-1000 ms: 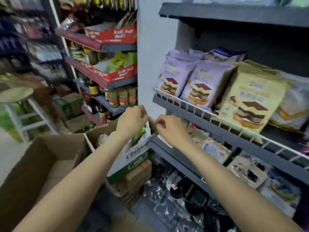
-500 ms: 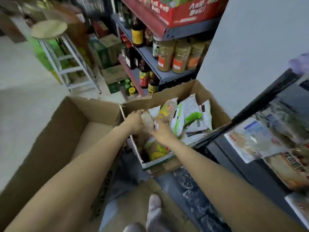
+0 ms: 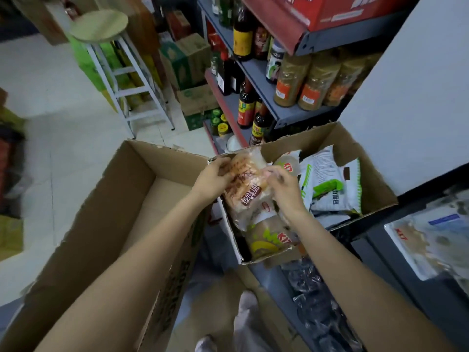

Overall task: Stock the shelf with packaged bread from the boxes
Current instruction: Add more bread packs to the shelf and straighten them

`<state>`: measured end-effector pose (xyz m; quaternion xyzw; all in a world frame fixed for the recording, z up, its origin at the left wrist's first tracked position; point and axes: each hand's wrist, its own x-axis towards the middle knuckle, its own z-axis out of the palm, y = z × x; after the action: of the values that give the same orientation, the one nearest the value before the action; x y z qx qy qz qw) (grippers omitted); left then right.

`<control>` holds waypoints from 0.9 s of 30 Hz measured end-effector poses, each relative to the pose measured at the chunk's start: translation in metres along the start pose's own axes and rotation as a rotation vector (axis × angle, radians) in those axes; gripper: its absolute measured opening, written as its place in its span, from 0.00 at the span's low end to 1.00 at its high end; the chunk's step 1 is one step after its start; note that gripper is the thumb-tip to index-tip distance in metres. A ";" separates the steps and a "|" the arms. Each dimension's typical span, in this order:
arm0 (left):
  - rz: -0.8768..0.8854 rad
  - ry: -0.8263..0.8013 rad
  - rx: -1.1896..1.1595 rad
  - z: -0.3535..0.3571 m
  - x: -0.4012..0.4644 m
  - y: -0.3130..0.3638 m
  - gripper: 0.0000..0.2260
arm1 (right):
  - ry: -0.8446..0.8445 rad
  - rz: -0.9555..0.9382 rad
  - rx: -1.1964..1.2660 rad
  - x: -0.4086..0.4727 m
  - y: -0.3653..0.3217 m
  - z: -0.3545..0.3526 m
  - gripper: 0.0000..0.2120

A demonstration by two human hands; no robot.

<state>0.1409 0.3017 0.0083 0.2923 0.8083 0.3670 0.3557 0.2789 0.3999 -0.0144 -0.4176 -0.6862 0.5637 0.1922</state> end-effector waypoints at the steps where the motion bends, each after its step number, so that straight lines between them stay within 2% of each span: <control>1: 0.008 -0.003 -0.076 -0.005 -0.008 0.009 0.23 | -0.009 -0.034 0.033 -0.007 -0.014 -0.012 0.07; 4: 0.027 -0.093 -0.263 -0.014 -0.033 0.039 0.30 | -0.006 -0.117 0.125 -0.030 -0.047 -0.040 0.08; 9: 0.136 -0.177 -0.177 -0.024 -0.100 0.079 0.25 | 0.089 -0.182 0.336 -0.099 -0.088 -0.068 0.07; 13: 0.260 -0.264 -0.163 -0.024 -0.182 0.103 0.32 | 0.175 -0.245 0.362 -0.188 -0.122 -0.086 0.11; 15: 0.339 -0.249 -0.208 -0.017 -0.226 0.117 0.37 | 0.259 -0.253 0.383 -0.238 -0.139 -0.098 0.09; 16: 0.374 -0.235 -0.248 -0.011 -0.246 0.125 0.36 | 0.270 -0.255 0.429 -0.263 -0.144 -0.105 0.07; 17: 0.394 -0.227 -0.292 -0.004 -0.266 0.133 0.34 | 0.280 -0.233 0.464 -0.287 -0.148 -0.114 0.12; 19: 0.441 -0.235 -0.395 0.013 -0.306 0.153 0.35 | 0.281 -0.222 0.375 -0.338 -0.152 -0.135 0.33; 20: 0.461 -0.259 -0.449 0.023 -0.325 0.163 0.37 | 0.283 -0.251 0.249 -0.364 -0.153 -0.146 0.37; 23: 0.531 -0.383 -0.578 0.062 -0.383 0.196 0.32 | 0.386 -0.331 0.023 -0.439 -0.156 -0.187 0.26; 25: 0.613 -0.399 -0.587 0.089 -0.420 0.217 0.30 | 0.493 -0.325 -0.082 -0.486 -0.153 -0.220 0.30; 27: 0.804 -0.352 -0.467 0.119 -0.455 0.239 0.27 | 0.584 -0.298 -0.189 -0.532 -0.146 -0.258 0.33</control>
<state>0.5481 0.1473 0.3069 0.5509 0.4553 0.5916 0.3732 0.7233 0.1360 0.3066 -0.4726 -0.7047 0.3201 0.4214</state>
